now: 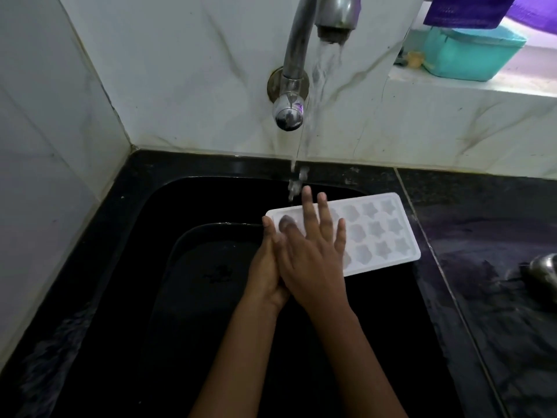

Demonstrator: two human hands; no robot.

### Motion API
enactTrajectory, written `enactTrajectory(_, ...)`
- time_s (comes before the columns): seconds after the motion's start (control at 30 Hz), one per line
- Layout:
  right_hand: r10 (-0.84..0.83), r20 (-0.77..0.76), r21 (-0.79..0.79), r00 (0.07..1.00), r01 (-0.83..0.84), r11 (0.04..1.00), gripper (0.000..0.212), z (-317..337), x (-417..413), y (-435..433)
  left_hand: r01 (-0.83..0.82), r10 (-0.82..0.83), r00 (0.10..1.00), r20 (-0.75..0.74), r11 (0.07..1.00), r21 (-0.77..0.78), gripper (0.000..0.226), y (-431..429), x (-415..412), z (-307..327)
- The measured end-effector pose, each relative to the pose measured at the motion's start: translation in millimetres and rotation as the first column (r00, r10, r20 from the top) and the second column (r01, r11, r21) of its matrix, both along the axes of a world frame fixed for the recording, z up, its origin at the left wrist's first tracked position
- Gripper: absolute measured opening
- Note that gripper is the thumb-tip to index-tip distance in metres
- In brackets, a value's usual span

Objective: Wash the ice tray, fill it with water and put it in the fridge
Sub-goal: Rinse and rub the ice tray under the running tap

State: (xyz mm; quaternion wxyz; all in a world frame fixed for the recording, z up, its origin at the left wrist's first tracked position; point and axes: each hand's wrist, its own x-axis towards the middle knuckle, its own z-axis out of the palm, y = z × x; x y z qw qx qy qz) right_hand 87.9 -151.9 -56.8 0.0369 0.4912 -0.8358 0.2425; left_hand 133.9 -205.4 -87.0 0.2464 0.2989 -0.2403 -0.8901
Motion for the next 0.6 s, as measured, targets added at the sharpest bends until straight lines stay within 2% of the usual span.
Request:
enactTrajectory(0.1,0.059,0.034,0.046,0.998,-0.06,0.997,0.041,-5.4,-1.5,3.4,-0.047,0.047,0.998,0.037,0.999,-0.007,0.058,-6.7,8.1,-0.3)
enactTrajectory(0.23,-0.067,0.022,-0.041,0.998,0.068,0.997,0.059,1.6,3.9,-0.5,-0.014,0.023,0.996,0.086,0.995,-0.101,0.056,-0.9,8.5,1.7)
enactTrajectory(0.4,0.071,-0.004,0.015,0.997,-0.071,0.997,0.056,-1.7,-0.5,2.8,-0.113,0.122,0.99,0.073,0.986,-0.121,0.046,-6.0,16.1,4.6)
enactTrajectory(0.53,-0.039,-0.043,-0.002,0.998,0.039,0.999,0.056,-2.3,2.5,1.1,-0.137,0.151,0.985,0.08,0.977,-0.162,0.032,-3.7,16.5,2.8)
enactTrajectory(0.6,-0.01,-0.026,0.009,1.0,0.01,1.0,0.056,-5.6,12.4,-1.7,-0.165,0.173,0.983,0.055,0.978,-0.13,0.032,-3.3,16.6,5.4)
